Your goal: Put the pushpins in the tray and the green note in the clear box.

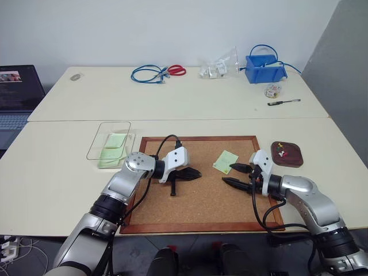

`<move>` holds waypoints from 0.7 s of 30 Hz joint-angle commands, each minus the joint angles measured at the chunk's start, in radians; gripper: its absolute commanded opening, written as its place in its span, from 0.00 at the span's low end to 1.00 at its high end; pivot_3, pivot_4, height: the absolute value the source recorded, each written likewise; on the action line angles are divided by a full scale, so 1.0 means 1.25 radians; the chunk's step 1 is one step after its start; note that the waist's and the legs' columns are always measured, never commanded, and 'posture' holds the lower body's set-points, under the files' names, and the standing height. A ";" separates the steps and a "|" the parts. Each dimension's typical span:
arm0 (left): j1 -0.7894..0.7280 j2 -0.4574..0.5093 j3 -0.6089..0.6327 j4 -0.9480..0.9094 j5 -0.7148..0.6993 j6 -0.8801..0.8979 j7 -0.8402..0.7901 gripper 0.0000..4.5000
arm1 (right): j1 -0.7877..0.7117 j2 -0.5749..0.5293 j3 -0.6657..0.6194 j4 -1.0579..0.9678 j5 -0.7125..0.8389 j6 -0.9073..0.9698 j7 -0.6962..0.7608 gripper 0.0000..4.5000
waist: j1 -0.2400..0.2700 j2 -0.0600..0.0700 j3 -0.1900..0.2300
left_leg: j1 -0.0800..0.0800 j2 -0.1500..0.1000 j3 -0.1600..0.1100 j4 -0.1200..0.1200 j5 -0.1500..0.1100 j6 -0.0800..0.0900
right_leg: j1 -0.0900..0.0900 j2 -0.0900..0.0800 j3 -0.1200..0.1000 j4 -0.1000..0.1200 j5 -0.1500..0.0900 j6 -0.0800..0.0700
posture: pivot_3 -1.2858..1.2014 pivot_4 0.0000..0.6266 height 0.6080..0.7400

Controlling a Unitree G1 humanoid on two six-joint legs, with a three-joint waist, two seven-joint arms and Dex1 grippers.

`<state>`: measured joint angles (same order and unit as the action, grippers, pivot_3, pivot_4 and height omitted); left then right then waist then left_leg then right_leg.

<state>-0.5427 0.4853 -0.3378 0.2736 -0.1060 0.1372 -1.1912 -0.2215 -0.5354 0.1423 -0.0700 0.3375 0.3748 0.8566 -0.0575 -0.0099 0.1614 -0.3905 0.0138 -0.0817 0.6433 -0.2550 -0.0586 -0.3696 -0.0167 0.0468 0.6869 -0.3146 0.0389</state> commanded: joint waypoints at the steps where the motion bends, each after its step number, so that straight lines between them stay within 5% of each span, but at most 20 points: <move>1: 0.022 0.017 -0.040 0.032 0.034 0.026 -0.032 0.00 | -0.026 0.018 -0.002 0.022 -0.009 -0.035 0.011 0.71 | 0.000 0.000 0.000 | 0.000 0.000 0.000 0.000 0.000 0.000 | 0.000 0.000 0.000 0.000 0.000 0.000 | 0.52 0.24 1.00; 6: 0.021 0.016 -0.040 0.034 0.035 0.025 -0.033 0.00 | -0.034 0.031 0.000 0.042 -0.021 -0.052 0.013 0.62 | 0.000 0.000 0.000 | 0.000 0.000 0.000 0.000 0.000 0.000 | 0.000 0.000 0.000 0.000 0.000 0.000 | 0.52 0.24 1.00; 19: 0.017 0.014 -0.039 0.042 0.038 0.021 -0.029 0.00 | -0.034 0.041 -0.009 0.062 -0.032 -0.075 0.027 0.04 | 0.000 0.000 0.000 | 0.000 0.000 0.000 0.000 0.000 0.000 | 0.000 0.000 0.000 0.000 0.000 0.000 | 0.52 0.24 1.00; 21: 0.017 0.014 -0.040 0.042 0.039 0.020 -0.028 0.00 | -0.033 0.041 -0.010 0.062 -0.032 -0.076 0.030 0.01 | 0.000 0.000 0.000 | 0.000 0.000 0.000 0.000 0.000 0.000 | 0.000 0.000 0.000 0.000 0.000 0.000 | 0.52 0.24 1.00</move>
<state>-0.5543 0.4850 -0.3408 0.2845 -0.1060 0.1412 -1.2018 -0.2549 -0.4861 0.1430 0.0156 0.2965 0.2957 0.8897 -0.0573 -0.0099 0.1613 -0.3904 0.0138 -0.0816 0.6435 -0.2549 -0.0586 -0.3696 -0.0168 0.0469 0.6873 -0.3146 0.0389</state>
